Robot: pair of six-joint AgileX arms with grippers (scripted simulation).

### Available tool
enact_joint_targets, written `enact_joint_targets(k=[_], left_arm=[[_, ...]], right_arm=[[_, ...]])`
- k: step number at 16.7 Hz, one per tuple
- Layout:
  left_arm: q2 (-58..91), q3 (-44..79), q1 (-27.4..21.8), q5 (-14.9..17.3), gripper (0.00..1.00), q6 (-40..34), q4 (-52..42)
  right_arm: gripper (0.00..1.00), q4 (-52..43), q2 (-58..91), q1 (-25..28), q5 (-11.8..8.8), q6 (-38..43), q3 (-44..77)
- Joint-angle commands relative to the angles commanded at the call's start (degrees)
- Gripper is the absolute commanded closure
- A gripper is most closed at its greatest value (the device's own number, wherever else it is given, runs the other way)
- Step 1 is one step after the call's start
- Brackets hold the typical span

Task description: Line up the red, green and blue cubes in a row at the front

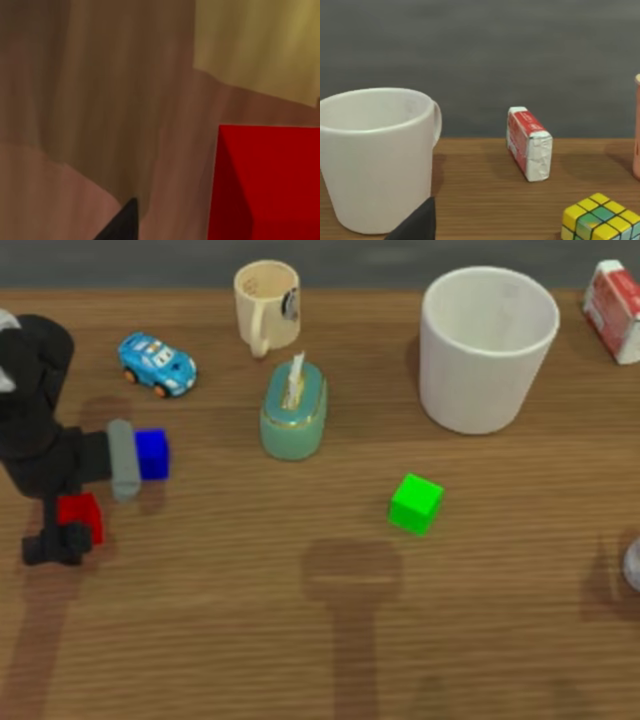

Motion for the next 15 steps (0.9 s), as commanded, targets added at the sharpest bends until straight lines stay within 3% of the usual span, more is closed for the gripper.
enact_joint_targets(k=[8, 15], left_arm=[[0.0, 0.0, 0.0, 0.0, 0.98, 0.0, 0.0], [0.0, 0.0, 0.0, 0.0, 1.00, 0.0, 0.0]], right_arm=[[0.00, 0.0, 0.0, 0.0, 0.0, 0.0, 0.0], [0.00, 0.0, 0.0, 0.0, 0.0, 0.0, 0.0]])
